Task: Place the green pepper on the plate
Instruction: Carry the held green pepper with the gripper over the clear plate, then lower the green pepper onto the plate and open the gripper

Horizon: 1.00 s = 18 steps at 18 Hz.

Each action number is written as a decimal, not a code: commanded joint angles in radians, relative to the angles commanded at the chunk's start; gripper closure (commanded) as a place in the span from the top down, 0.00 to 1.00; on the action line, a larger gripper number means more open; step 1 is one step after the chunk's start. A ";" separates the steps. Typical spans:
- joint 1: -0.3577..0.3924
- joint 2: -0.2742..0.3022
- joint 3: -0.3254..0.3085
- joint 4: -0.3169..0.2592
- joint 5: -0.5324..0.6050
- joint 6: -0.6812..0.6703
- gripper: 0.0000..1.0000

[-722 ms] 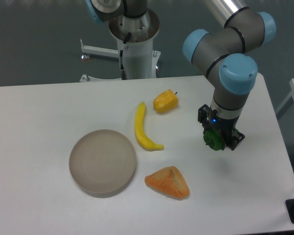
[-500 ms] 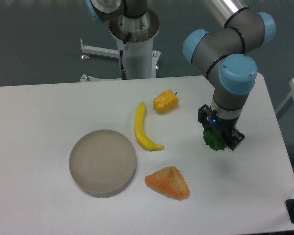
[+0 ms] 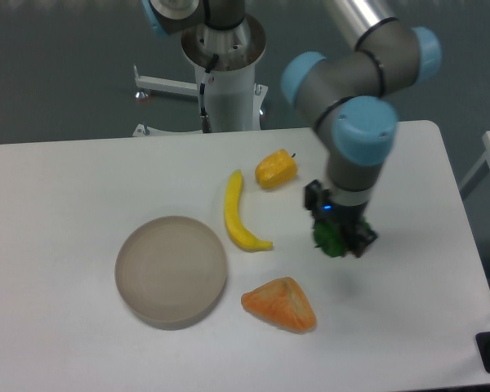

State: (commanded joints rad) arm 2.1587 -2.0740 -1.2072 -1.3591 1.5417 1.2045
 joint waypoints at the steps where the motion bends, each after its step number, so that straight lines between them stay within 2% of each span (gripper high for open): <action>1: -0.026 0.003 0.000 0.000 -0.002 -0.020 0.17; 7: -0.167 -0.001 -0.041 0.009 -0.069 -0.210 0.17; 12: -0.233 -0.031 -0.153 0.017 -0.111 -0.267 0.18; 15: -0.252 -0.058 -0.167 0.081 -0.110 -0.325 0.21; 18: -0.286 -0.087 -0.170 0.179 -0.107 -0.402 0.24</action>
State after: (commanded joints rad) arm 1.8731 -2.1613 -1.3775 -1.1799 1.4343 0.8024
